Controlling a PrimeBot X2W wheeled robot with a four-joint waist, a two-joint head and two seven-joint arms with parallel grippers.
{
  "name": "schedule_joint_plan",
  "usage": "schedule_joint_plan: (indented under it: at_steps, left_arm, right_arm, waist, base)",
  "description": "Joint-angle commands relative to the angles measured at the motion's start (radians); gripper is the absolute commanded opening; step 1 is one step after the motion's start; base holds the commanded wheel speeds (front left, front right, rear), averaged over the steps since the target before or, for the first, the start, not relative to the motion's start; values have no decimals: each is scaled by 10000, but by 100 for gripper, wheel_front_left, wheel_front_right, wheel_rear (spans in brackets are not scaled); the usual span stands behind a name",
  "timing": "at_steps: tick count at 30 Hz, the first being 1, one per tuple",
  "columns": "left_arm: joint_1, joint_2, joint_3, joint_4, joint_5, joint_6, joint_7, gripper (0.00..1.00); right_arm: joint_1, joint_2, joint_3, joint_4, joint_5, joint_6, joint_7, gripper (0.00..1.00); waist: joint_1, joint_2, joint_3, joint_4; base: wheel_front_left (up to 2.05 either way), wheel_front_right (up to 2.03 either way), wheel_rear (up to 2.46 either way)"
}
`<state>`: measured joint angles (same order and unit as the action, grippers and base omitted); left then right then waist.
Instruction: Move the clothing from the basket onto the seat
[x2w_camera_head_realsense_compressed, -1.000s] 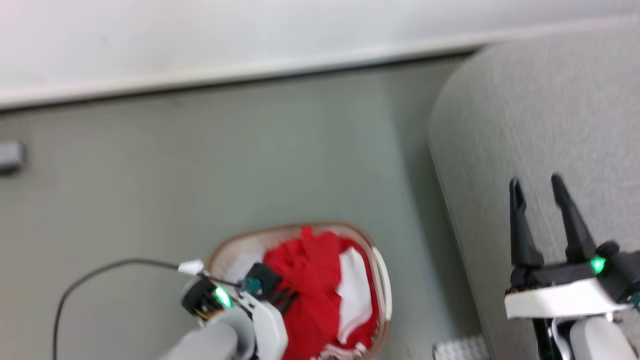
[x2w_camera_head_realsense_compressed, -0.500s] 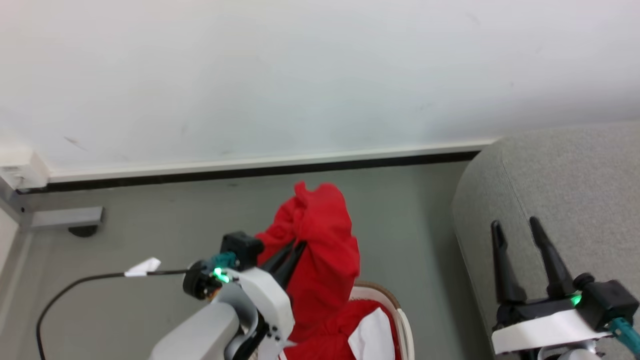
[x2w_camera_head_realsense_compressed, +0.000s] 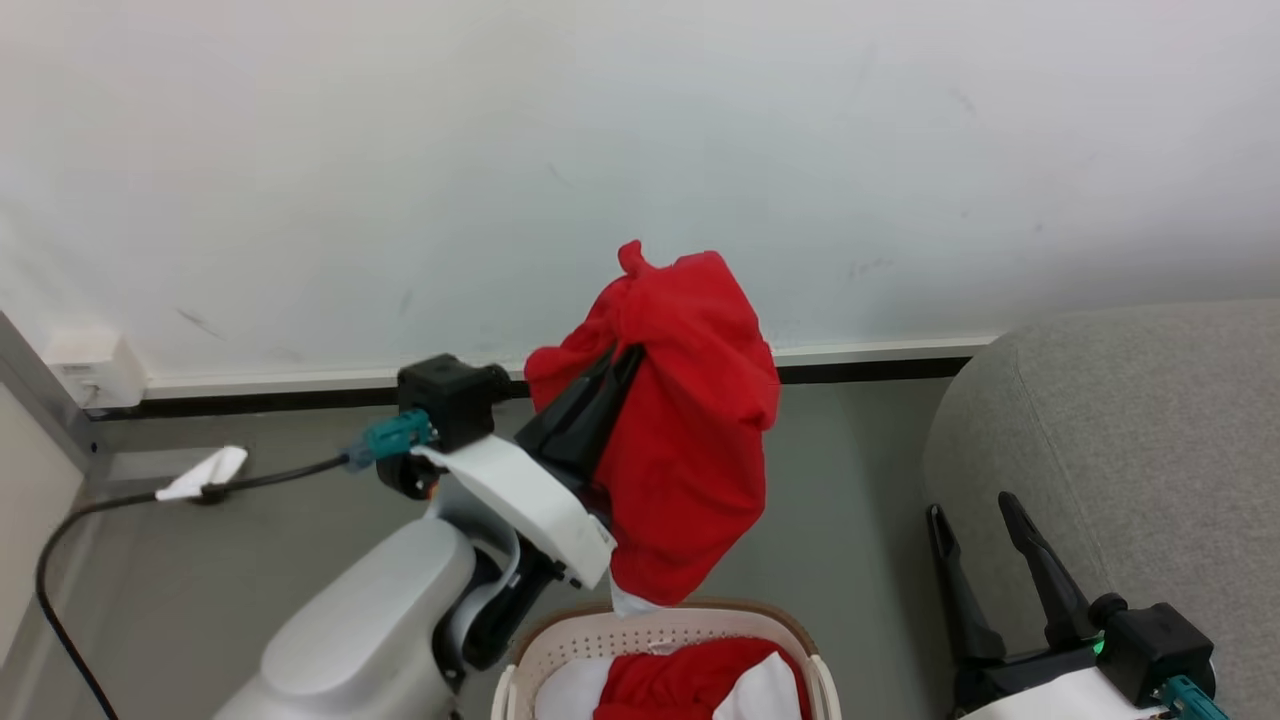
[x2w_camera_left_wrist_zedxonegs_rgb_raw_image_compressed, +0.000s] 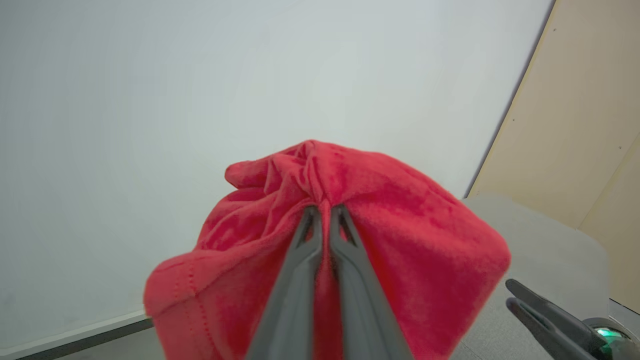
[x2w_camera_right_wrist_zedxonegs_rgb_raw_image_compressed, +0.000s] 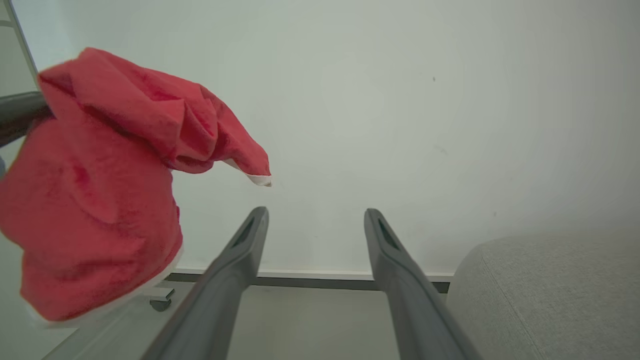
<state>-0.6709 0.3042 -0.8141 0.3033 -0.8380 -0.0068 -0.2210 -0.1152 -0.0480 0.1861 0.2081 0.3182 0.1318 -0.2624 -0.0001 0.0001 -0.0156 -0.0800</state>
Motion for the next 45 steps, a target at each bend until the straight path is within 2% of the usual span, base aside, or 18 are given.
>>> schedule_joint_plan:
  at_steps: [1, 10, 20, 24, 31, 36, 42, 43, 44, 45]
  left_arm:
    - [-127, 159, 52, -247, -98, 84, 115, 0]
    - [-29, 376, 272, -1170, -253, 537, 334, 0]
    - [140, 427, 249, -1419, -287, 698, 337, 0]
    - [237, 339, 90, -1362, -228, 624, 327, 0]
    - [474, -57, -378, -1175, -167, 459, 319, 0]
    - [614, -410, -832, -1050, -85, 270, 419, 0]
    - [715, -763, -1223, -982, -110, 91, 502, 0]
    - [738, -807, -1268, -969, -128, 68, 499, 0]
    - [766, -835, -1304, -951, -157, 68, 509, 0]
    - [780, -853, -1325, -930, -182, 54, 522, 0]
  right_arm:
    - [121, -22, 59, -5, 11, -21, -18, 100]
    - [19, -22, 780, -302, 468, -21, -18, 100]
    - [-190, -133, 2033, -584, 670, -21, -18, 100]
    - [-496, -427, 2837, -607, 998, -21, -18, 100]
    - [-1290, -694, 3898, 91, 1006, -21, -18, 100]
    - [-1758, -693, 4291, 830, 944, -21, -18, 100]
    - [-2103, -556, 4201, 1614, 633, -21, -18, 100]
    - [-2120, -537, 4172, 1703, 624, -21, -18, 71]
    - [-2124, -510, 4144, 1778, 626, -21, -18, 32]
    - [-2124, -477, 4139, 1828, 657, -21, -18, 0]
  waist:
    - [1, -1, -51, 43]
    - [1, -1, -148, 65]
    - [1, -1, -65, 95]
    - [1, -1, -38, 150]
    - [1, -1, -82, 517]
    - [1, -1, -155, 866]
    - [1, -1, -251, 1328]
    - [1, -1, -266, 1403]
    - [1, -1, -280, 1469]
    - [1, -1, -293, 1532]
  base:
    - [0, 0, 0]
    - [0, 0, 0]
    - [0, 0, 0]
    - [0, 0, 0]
    - [0, 0, 0]
    - [0, 0, 0]
    - [0, 0, 0]
    - [0, 0, 0]
    - [0, 0, 0]
    - [0, 0, 0]
